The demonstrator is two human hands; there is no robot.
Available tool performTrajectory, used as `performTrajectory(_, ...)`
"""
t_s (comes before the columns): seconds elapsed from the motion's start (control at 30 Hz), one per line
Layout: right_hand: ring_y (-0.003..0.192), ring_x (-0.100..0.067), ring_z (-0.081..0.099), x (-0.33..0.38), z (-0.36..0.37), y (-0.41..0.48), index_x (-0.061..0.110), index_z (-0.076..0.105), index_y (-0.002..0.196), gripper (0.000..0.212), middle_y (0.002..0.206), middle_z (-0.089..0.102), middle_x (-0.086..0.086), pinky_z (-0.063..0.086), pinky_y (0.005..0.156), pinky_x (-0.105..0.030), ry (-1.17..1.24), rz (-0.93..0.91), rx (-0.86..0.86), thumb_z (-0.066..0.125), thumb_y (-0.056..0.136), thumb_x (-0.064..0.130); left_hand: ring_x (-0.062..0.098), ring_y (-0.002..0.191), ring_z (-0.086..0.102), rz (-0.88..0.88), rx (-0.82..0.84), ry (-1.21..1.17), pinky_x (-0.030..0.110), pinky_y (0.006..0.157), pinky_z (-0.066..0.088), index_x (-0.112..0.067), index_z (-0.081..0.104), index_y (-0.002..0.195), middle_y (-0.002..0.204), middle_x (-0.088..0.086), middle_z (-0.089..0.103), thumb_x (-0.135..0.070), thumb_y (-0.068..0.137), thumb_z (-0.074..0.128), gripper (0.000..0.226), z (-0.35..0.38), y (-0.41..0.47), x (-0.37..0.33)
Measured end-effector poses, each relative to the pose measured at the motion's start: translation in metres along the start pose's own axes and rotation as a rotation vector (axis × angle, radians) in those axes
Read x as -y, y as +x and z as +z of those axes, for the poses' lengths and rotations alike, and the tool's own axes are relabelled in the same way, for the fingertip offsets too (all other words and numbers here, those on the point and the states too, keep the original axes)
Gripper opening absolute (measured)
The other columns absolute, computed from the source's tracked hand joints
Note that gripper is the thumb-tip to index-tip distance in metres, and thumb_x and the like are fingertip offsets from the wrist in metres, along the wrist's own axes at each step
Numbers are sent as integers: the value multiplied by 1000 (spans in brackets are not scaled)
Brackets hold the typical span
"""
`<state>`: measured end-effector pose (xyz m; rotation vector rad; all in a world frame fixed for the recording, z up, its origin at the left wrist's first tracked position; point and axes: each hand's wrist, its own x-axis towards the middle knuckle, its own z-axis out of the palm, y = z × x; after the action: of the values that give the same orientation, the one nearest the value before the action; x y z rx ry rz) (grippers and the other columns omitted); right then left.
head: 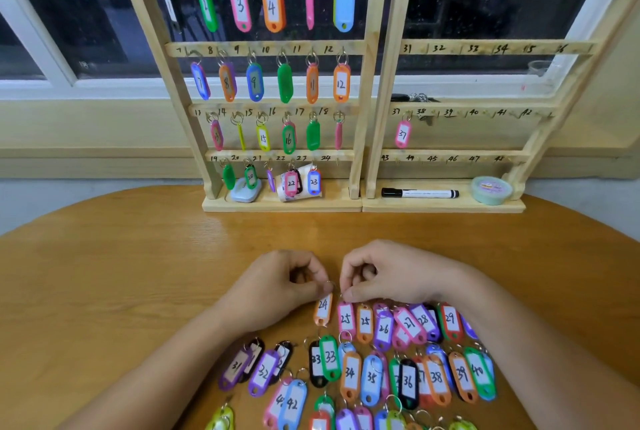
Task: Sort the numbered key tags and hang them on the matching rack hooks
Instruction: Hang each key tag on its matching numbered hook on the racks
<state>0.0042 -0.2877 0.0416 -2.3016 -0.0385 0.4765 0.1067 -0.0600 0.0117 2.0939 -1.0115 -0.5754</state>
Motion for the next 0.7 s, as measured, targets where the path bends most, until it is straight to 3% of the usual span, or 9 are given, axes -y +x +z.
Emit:
performTrajectory(0.07,67,1,55,-1,-2,-2,29,77,97,2,77,70,20,43,63,-20,61,10,-1,78,97,32,10,82,69,-24,-8,-88,24,78,54,-28,78,92,87,-9,77,-35,95,81,9,-4,1,-1)
performTrajectory(0.2,84,-2,67,-3,-7,-6,32,75,98,4,94,75,13,53,77,-28,110,28,4,78,97,35,18,88,71,-39,-48,-144,36,86,57,-24,78,93,90,-3,78,-33,94,82,10,-6,3,-1)
performTrajectory(0.53,74,11,60,10,-6,-14,32,73,99,1,95,70,16,41,63,-14,-157,44,12,74,99,32,12,85,71,-52,-39,-121,35,86,58,-27,77,94,90,-6,77,-37,95,81,10,-4,0,1)
performTrajectory(0.7,69,12,58,14,2,-14,30,74,95,5,88,69,15,41,62,-16,-211,49,-17,76,96,25,13,86,70,-52,-37,-102,36,87,58,-29,77,94,91,-6,77,-38,95,80,10,-4,1,1)
